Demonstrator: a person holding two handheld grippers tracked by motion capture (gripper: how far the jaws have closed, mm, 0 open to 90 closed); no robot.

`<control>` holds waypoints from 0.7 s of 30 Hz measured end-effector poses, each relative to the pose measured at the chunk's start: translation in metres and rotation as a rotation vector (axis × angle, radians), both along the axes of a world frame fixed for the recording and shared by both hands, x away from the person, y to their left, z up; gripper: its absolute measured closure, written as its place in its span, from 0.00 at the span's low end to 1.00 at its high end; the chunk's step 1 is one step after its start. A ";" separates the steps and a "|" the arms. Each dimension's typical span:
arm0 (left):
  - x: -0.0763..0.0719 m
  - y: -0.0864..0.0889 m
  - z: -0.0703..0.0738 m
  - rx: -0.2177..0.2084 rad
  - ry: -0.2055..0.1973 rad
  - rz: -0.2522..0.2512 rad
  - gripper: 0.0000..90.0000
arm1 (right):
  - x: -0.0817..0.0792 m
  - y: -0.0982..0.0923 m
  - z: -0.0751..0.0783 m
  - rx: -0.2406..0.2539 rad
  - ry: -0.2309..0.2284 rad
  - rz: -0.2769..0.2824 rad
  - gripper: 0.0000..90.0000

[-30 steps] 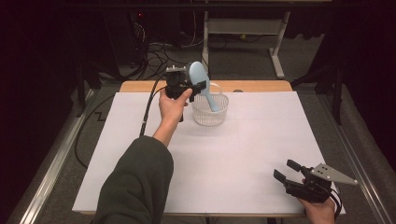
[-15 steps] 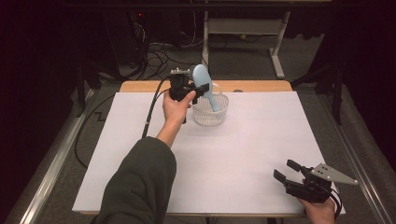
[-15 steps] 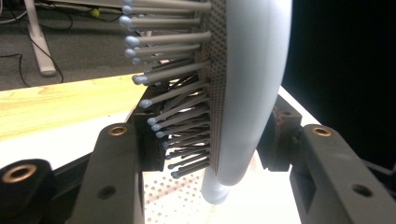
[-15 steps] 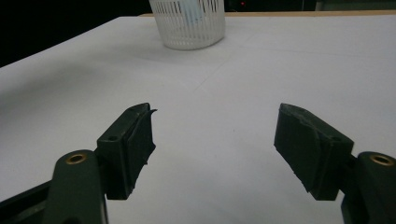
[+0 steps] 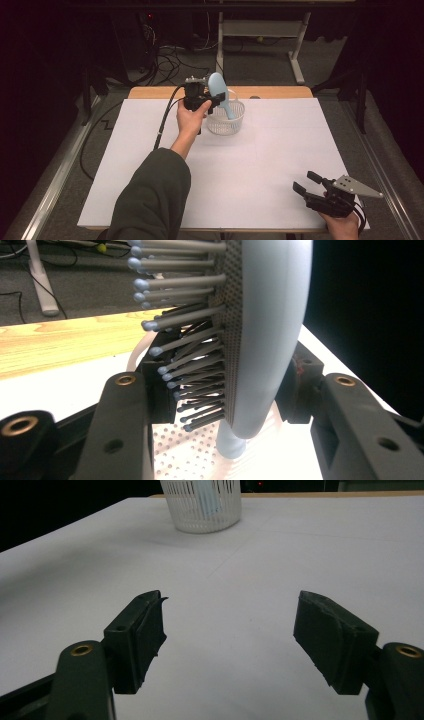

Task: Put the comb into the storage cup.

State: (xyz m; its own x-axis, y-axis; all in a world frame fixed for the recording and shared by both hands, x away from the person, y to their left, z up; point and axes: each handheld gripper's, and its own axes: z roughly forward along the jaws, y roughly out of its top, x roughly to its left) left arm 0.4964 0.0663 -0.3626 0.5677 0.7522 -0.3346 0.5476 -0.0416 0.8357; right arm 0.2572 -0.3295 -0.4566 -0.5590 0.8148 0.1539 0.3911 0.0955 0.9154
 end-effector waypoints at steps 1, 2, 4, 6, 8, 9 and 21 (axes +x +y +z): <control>0.000 0.000 -0.001 0.002 0.000 0.001 0.58 | 0.000 0.000 0.000 0.000 0.000 0.001 0.32; 0.000 0.000 -0.001 0.006 -0.001 0.001 0.58 | 0.000 0.000 0.000 0.000 0.001 0.001 0.32; 0.000 -0.001 -0.003 0.008 -0.004 0.005 0.58 | 0.000 0.000 0.000 -0.001 0.001 0.001 0.32; 0.000 -0.001 -0.005 0.010 -0.003 0.002 0.57 | 0.000 0.000 0.000 -0.001 0.001 0.002 0.32; 0.000 -0.002 -0.006 0.018 -0.003 0.001 0.57 | 0.000 0.000 0.000 -0.001 0.001 0.002 0.32; 0.000 -0.003 -0.007 0.020 -0.003 0.001 0.57 | 0.000 0.000 0.000 0.000 0.001 0.001 0.32; 0.000 -0.006 -0.012 0.035 -0.010 -0.003 0.57 | 0.000 0.000 0.000 -0.001 0.001 0.003 0.32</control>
